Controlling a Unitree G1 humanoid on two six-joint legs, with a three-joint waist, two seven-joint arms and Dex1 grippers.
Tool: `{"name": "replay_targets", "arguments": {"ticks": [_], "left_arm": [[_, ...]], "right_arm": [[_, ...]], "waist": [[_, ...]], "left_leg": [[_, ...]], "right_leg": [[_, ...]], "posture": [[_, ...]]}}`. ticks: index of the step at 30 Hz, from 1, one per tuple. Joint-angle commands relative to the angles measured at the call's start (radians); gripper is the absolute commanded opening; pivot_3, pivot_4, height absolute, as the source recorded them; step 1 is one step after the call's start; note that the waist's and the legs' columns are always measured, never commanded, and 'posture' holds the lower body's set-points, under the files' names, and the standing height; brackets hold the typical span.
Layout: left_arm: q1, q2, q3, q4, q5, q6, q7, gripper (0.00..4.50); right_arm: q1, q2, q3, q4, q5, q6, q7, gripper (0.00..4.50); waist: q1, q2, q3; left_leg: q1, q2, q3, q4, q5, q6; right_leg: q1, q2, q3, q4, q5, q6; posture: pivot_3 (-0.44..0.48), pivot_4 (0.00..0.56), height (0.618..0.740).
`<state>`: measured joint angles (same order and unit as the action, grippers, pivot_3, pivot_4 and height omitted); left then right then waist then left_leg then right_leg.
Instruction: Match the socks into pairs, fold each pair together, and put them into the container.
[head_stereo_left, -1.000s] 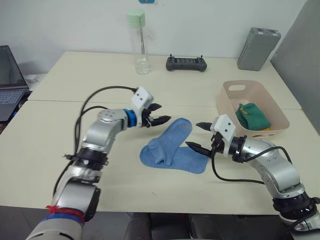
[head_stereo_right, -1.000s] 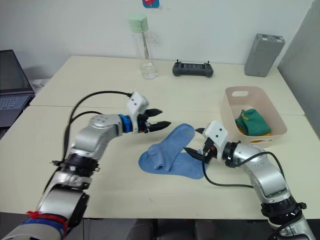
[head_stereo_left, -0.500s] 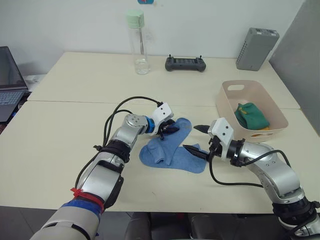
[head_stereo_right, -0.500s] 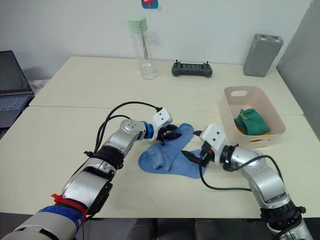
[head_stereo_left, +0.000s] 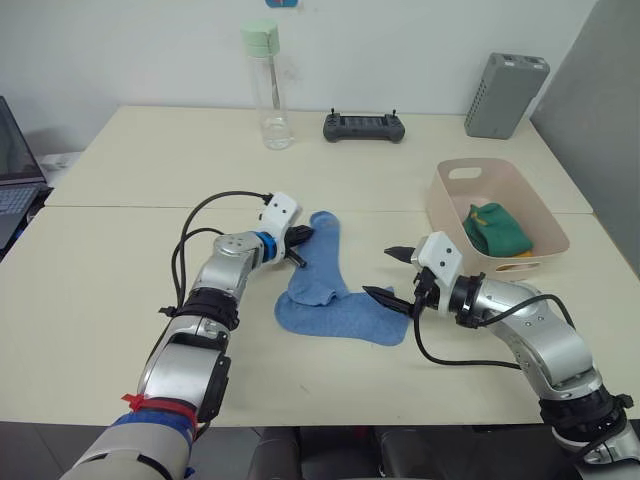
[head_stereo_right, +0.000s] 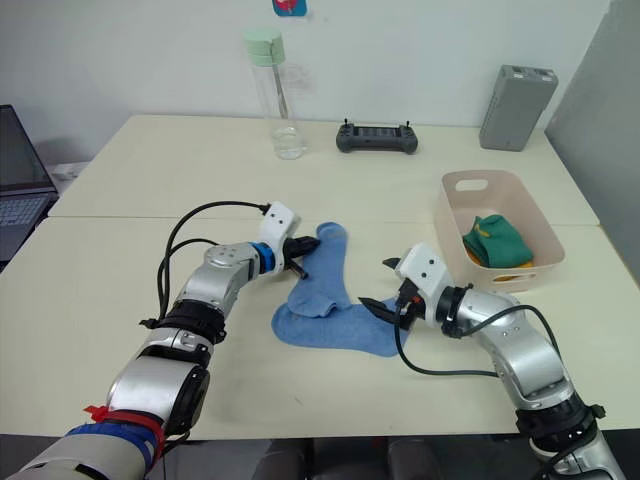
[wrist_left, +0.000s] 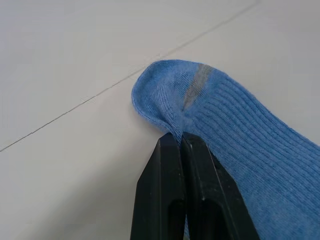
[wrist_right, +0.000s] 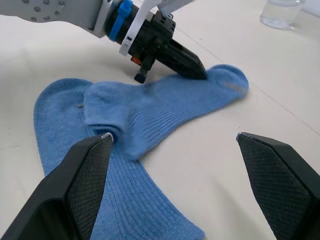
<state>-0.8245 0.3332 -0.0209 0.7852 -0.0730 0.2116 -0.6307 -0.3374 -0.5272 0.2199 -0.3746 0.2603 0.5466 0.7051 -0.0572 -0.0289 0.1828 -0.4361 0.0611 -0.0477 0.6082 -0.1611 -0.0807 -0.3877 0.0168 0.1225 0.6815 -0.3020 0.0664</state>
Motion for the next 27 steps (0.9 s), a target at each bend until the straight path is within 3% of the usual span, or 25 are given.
{"name": "replay_targets", "arguments": {"ticks": [1, 7, 14, 18, 27], "left_arm": [[0.025, 0.011, 0.058, -0.083, -0.026, 0.047, 0.066, 0.02], [0.068, -0.008, 0.050, -0.177, -0.028, 0.100, 0.077, 0.02], [0.075, -0.009, 0.038, -0.207, -0.021, 0.123, 0.070, 0.02], [0.069, -0.010, 0.036, -0.206, -0.022, 0.127, 0.071, 0.00], [0.058, -0.008, 0.036, -0.199, -0.023, 0.127, 0.071, 0.00]], "right_arm": [[-0.052, -0.004, 0.083, 0.049, -0.075, -0.048, 0.031, 4.29], [-0.182, 0.009, 0.224, 0.226, -0.253, -0.228, 0.069, 4.29], [-0.249, 0.079, 0.267, 0.379, -0.314, -0.339, 0.109, 4.29], [-0.261, 0.108, 0.268, 0.416, -0.326, -0.368, 0.132, 3.38], [-0.263, 0.170, 0.202, 0.442, -0.290, -0.359, 0.128, 0.09]], "waist": [[0.000, 0.000, 0.000], [0.001, 0.000, 0.000], [0.006, 0.000, 0.000], [0.006, 0.000, 0.000], [0.003, 0.000, 0.000]], "left_leg": [[0.000, 0.000, 0.000, 0.000, 0.000, 0.000], [0.000, 0.000, 0.000, 0.000, 0.000, 0.000], [0.000, 0.000, -0.001, 0.000, 0.000, 0.000], [0.000, 0.000, -0.001, 0.000, 0.000, 0.000], [0.000, 0.000, -0.001, 0.000, 0.000, 0.000]], "right_leg": [[0.000, 0.000, 0.000, 0.000, 0.000, 0.000], [0.000, 0.000, 0.000, 0.000, 0.000, 0.000], [0.001, 0.000, -0.001, 0.000, 0.001, -0.001], [0.001, 0.000, -0.001, 0.000, 0.003, -0.004], [0.001, 0.000, -0.002, 0.001, 0.003, -0.004]], "posture": [[0.000, 0.150, 0.740], [0.000, 0.150, 0.740], [0.000, 0.150, 0.740], [0.000, 0.150, 0.740], [0.000, 0.150, 0.740]]}}
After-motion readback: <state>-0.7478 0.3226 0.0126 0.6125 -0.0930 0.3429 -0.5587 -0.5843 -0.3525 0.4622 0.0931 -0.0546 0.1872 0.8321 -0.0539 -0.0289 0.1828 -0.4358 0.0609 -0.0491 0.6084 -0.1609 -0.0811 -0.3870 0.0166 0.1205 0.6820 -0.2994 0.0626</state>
